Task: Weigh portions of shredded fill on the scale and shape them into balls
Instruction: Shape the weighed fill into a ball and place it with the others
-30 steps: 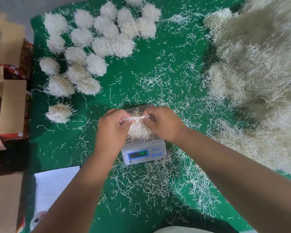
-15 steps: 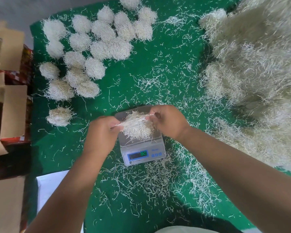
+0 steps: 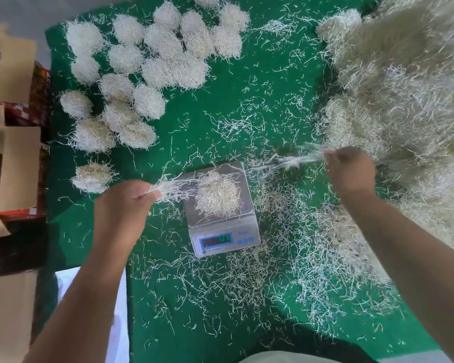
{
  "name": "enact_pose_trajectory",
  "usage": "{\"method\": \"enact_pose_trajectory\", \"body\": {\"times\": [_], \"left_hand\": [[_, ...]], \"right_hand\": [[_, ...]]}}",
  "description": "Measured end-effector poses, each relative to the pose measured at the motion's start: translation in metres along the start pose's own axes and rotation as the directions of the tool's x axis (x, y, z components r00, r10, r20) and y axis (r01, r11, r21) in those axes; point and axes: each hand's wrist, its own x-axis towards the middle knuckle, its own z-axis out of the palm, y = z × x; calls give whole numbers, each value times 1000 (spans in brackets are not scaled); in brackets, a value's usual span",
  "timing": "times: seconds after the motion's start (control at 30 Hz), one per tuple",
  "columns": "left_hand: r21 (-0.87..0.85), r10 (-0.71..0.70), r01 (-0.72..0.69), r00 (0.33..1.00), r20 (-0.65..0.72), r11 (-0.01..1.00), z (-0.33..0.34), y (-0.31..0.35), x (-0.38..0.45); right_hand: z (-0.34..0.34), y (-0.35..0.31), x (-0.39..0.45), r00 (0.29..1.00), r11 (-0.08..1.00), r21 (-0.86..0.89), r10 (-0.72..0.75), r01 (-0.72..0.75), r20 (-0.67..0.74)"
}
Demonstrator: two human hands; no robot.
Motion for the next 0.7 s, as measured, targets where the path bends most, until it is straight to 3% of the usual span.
{"method": "enact_pose_trajectory", "body": {"times": [0.1, 0.17, 0.2, 0.27, 0.33, 0.37, 0.43, 0.47, 0.5, 0.6, 0.7], "left_hand": [[-58, -9, 7, 1000, -19, 998, -3, -7, 0], [-87, 7, -7, 1000, -3, 996, 0, -4, -1], [-101, 14, -13, 1000, 8, 995, 2, 0, -2], [-183, 37, -28, 998, 46, 983, 7, 9, -4], [-265, 97, -64, 989, 115, 962, 12, 22, -9], [-296, 138, -88, 978, 154, 951, 14, 29, -12], [-369, 199, -109, 956, 216, 923, 20, 42, -18], [-406, 213, -104, 948, 235, 908, 23, 46, -19], [-429, 222, -101, 944, 244, 898, 26, 48, -21], [-461, 229, -121, 956, 185, 879, 28, 47, -23], [-531, 133, -57, 985, 106, 846, 34, 49, -31]], "right_hand": [[-27, 43, 17, 917, 930, -98, 326, -355, -228], [-27, 54, 9, 872, 899, -11, 422, -438, -246], [-22, 51, -2, 885, 905, -10, 414, -425, -211], [-9, 32, -32, 953, 956, -54, 280, -287, -116], [10, -3, -69, 995, 1000, 17, -15, 13, 103], [18, -26, -91, 950, 984, 116, -163, 137, 267], [35, -63, -130, 728, 918, 303, -389, 255, 565], [44, -77, -143, 636, 884, 347, -466, 312, 615], [51, -88, -153, 600, 858, 353, -513, 372, 614], [52, -104, -159, 621, 814, 358, -581, 458, 526], [41, -105, -151, 604, 822, 329, -566, 465, 561]]}}
